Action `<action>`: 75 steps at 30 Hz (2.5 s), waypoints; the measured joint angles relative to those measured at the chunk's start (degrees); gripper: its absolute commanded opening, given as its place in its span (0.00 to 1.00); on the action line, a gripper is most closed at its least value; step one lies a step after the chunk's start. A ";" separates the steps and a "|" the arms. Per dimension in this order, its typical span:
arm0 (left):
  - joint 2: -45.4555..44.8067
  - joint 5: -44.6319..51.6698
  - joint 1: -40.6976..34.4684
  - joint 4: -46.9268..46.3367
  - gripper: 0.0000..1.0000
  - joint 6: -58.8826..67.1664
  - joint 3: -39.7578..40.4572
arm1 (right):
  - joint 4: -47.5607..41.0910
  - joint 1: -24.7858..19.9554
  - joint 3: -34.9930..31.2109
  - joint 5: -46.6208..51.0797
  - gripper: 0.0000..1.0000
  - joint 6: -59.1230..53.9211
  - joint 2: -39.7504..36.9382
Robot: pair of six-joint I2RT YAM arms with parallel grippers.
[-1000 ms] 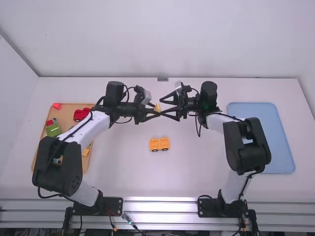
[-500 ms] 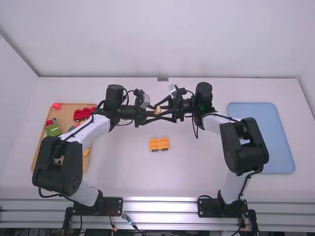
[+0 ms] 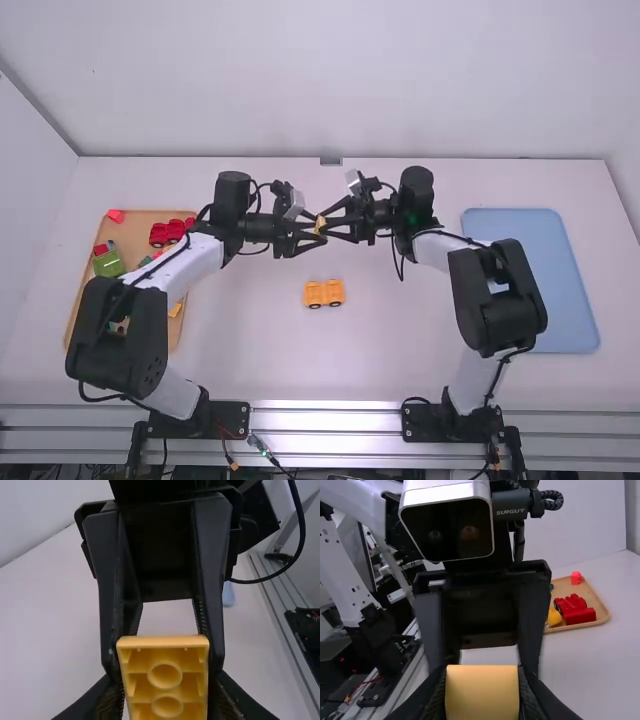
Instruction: Assemble lego blocks to make yellow taxi
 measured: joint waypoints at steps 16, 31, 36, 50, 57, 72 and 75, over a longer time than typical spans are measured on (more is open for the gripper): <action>0.00 -11.69 0.37 -6.08 0.99 0.24 -0.04 | -17.55 -7.85 0.57 6.40 0.03 -3.30 0.00; 0.00 -22.34 0.37 -4.07 0.99 0.26 -0.04 | -96.89 1.49 20.44 61.42 0.00 -24.61 -0.39; 0.00 -23.39 0.46 -1.68 0.99 0.33 -0.04 | -104.41 7.56 21.84 79.45 0.00 -13.27 -1.60; 0.02 -27.58 0.98 -0.04 0.99 0.37 -0.04 | -98.92 7.93 11.89 84.98 0.00 35.93 -1.62; 0.00 -27.61 0.98 -0.96 0.99 0.37 -0.04 | -98.42 6.93 9.57 80.35 0.00 63.87 -1.62; 0.02 -28.20 1.01 -2.12 0.99 0.35 -0.04 | -82.44 4.85 -1.92 72.89 0.80 87.41 -1.77; 0.00 -28.20 1.03 -2.16 0.99 0.35 -0.04 | -81.88 4.28 -2.19 71.84 0.99 87.58 -1.92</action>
